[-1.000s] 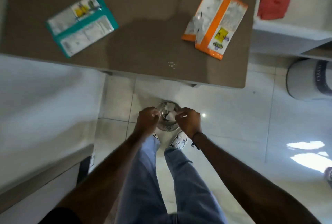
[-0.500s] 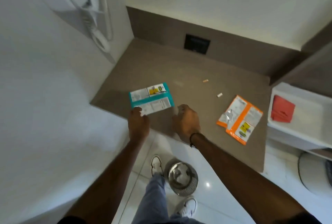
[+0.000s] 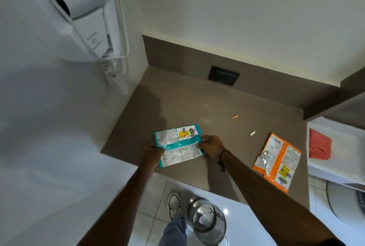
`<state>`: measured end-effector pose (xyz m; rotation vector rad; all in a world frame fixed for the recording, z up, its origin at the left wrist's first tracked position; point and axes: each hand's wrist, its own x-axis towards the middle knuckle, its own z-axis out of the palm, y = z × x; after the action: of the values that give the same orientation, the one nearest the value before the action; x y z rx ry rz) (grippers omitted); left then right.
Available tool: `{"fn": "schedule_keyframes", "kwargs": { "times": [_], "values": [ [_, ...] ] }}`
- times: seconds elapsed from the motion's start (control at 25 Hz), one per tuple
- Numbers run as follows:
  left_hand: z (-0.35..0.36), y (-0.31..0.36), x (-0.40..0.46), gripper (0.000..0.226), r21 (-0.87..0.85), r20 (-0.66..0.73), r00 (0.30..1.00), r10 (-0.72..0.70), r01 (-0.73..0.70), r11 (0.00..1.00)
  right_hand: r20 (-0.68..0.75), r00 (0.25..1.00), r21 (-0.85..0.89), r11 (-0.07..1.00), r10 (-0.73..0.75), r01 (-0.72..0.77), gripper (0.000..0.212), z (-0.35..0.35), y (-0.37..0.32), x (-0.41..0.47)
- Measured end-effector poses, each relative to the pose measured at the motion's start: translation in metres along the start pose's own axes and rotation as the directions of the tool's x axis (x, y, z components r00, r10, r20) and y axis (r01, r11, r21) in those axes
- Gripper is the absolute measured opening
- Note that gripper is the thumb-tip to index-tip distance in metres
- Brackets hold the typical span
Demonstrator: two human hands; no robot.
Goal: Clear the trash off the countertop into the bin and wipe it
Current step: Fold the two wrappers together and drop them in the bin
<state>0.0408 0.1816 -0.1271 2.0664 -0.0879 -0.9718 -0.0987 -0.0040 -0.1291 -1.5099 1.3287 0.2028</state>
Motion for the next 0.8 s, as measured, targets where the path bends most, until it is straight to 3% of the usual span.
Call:
{"fn": "schedule_keyframes", "kwargs": {
  "times": [0.08,0.2,0.4,0.52,0.64,0.72,0.8],
  "values": [
    [0.008,0.009,-0.001,0.018,-0.017,0.089,0.996,-0.006,0.008,1.0,-0.003,1.0,-0.01,1.0,-0.008,0.008,0.035,-0.027,0.006,0.001],
    [0.042,0.032,-0.015,0.014,-0.023,0.286,0.957,0.055,-0.05,0.998,-0.158,0.986,-0.106,0.994,-0.049,0.033,0.023,-0.094,0.021,-0.003],
    [0.146,0.062,-0.07,0.019,0.048,0.637,0.762,0.116,-0.19,0.981,-0.355,0.929,-0.171,0.984,-0.108,0.049,0.017,-0.216,0.08,-0.019],
    [0.213,0.071,-0.099,0.029,0.094,0.66,0.744,0.11,-0.227,0.969,-0.355,0.923,-0.152,0.984,-0.146,0.097,0.015,-0.268,0.116,-0.02],
    [0.267,0.075,-0.122,0.023,0.188,0.608,0.794,0.027,-0.176,0.966,-0.337,0.924,-0.177,0.976,-0.18,0.125,0.021,-0.301,0.147,-0.008],
    [0.291,0.074,-0.132,0.01,0.364,0.561,0.821,-0.106,-0.129,0.923,-0.301,0.936,-0.191,0.973,-0.183,0.129,0.026,-0.313,0.165,0.001],
    [0.298,0.075,-0.132,0.033,0.557,0.453,0.877,-0.159,-0.139,0.819,-0.286,0.938,-0.2,0.969,-0.197,0.143,0.028,-0.32,0.171,0.009]
  ]
}}
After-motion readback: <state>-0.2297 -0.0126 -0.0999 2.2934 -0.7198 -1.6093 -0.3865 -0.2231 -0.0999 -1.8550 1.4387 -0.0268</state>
